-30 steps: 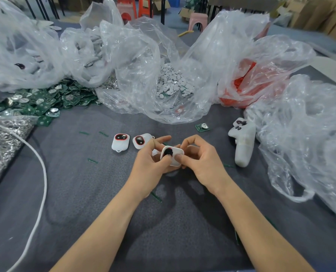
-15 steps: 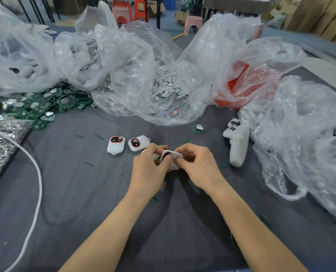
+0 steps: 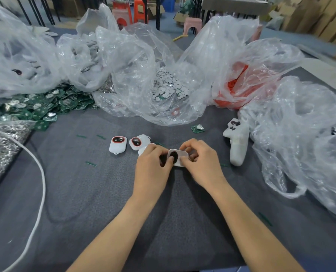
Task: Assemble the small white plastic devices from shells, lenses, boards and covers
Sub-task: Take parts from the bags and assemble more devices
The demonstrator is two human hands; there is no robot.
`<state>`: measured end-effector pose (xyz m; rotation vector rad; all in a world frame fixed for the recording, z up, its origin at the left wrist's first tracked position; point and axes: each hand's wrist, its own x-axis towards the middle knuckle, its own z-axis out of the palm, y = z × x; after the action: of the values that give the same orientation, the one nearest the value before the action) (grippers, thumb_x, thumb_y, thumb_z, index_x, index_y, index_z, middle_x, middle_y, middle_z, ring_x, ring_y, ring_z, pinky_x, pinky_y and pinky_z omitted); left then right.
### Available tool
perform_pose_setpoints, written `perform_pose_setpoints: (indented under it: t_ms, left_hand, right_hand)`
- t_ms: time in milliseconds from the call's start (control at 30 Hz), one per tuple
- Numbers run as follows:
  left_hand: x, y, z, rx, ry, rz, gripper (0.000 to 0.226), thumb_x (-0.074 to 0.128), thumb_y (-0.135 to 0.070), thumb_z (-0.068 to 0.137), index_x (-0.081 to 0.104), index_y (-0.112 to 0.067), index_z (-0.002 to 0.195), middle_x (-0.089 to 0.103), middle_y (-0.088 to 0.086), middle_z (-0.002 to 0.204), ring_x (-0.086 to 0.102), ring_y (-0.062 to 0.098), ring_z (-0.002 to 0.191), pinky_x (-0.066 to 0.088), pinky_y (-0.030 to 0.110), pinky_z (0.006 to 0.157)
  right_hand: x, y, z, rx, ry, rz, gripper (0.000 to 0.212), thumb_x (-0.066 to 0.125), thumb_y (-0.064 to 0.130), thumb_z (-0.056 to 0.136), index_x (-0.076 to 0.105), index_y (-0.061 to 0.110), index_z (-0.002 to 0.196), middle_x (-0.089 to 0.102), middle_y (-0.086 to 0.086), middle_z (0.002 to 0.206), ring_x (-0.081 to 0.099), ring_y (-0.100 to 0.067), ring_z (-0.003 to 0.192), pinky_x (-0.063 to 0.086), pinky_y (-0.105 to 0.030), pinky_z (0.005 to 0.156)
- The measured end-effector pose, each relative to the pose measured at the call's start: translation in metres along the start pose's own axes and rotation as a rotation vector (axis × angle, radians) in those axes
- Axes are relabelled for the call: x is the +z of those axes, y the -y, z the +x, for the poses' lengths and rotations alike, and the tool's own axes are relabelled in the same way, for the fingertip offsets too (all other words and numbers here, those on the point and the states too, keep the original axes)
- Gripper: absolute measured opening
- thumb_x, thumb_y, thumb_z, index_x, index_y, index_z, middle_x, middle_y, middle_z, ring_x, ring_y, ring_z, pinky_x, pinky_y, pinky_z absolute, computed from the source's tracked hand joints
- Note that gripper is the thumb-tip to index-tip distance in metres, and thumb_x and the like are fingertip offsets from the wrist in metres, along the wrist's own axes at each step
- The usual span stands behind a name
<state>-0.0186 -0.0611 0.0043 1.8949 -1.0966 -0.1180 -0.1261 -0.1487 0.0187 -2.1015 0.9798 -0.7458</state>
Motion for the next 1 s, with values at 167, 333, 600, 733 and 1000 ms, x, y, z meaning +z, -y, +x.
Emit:
perform_pose_setpoints:
  t_ms: [167, 333, 600, 733, 1000]
  left_hand:
    - [-0.001, 0.000, -0.002, 0.012, 0.047, 0.005, 0.030, 0.069, -0.018, 0.085, 0.067, -0.017, 0.115, 0.062, -0.006, 0.102, 0.048, 0.002, 0.066, 0.033, 0.014, 0.071]
    - [-0.001, -0.001, -0.003, -0.030, 0.089, -0.073, 0.048, 0.070, -0.029, 0.082, 0.058, -0.026, 0.128, 0.062, -0.014, 0.106, 0.049, -0.001, 0.067, 0.045, 0.024, 0.080]
    - [0.000, -0.004, -0.003, -0.002, 0.037, -0.178, 0.046, 0.064, -0.013, 0.089, 0.052, -0.021, 0.132, 0.061, -0.016, 0.102, 0.049, 0.001, 0.064, 0.040, 0.010, 0.070]
    - [0.000, -0.002, -0.003, -0.013, 0.017, -0.202, 0.039, 0.060, -0.009, 0.090, 0.055, -0.019, 0.127, 0.060, -0.016, 0.098, 0.053, 0.000, 0.070, 0.037, 0.003, 0.068]
    - [0.005, -0.001, -0.002, -0.022, 0.010, -0.226, 0.028, 0.057, -0.010, 0.092, 0.060, -0.022, 0.117, 0.064, -0.012, 0.094, 0.057, 0.002, 0.075, 0.043, 0.012, 0.068]
  right_hand:
    - [0.000, -0.006, 0.002, -0.009, 0.040, -0.150, 0.013, 0.070, 0.014, 0.082, 0.072, 0.018, 0.095, 0.062, -0.002, 0.096, 0.055, -0.011, 0.080, 0.044, -0.018, 0.076]
    - [-0.022, 0.003, 0.009, 0.028, -0.225, 0.054, 0.021, 0.051, 0.016, 0.097, 0.072, 0.013, 0.095, 0.067, -0.004, 0.094, 0.059, -0.012, 0.084, 0.043, -0.019, 0.080]
    - [-0.057, -0.008, 0.141, 0.242, -0.073, -0.555, 0.026, 0.047, -0.004, 0.089, 0.062, -0.005, 0.110, 0.063, -0.021, 0.113, 0.060, -0.036, 0.104, 0.047, -0.036, 0.085]
    - [-0.041, -0.028, 0.180, 0.360, -0.013, -0.683, 0.029, 0.045, -0.002, 0.094, 0.055, -0.005, 0.122, 0.060, -0.018, 0.105, 0.057, -0.033, 0.114, 0.047, -0.034, 0.089]
    - [-0.023, -0.031, 0.198, 0.309, -0.093, -0.743, 0.036, 0.034, -0.004, 0.094, 0.057, -0.003, 0.121, 0.057, -0.022, 0.125, 0.057, -0.036, 0.113, 0.048, -0.039, 0.087]
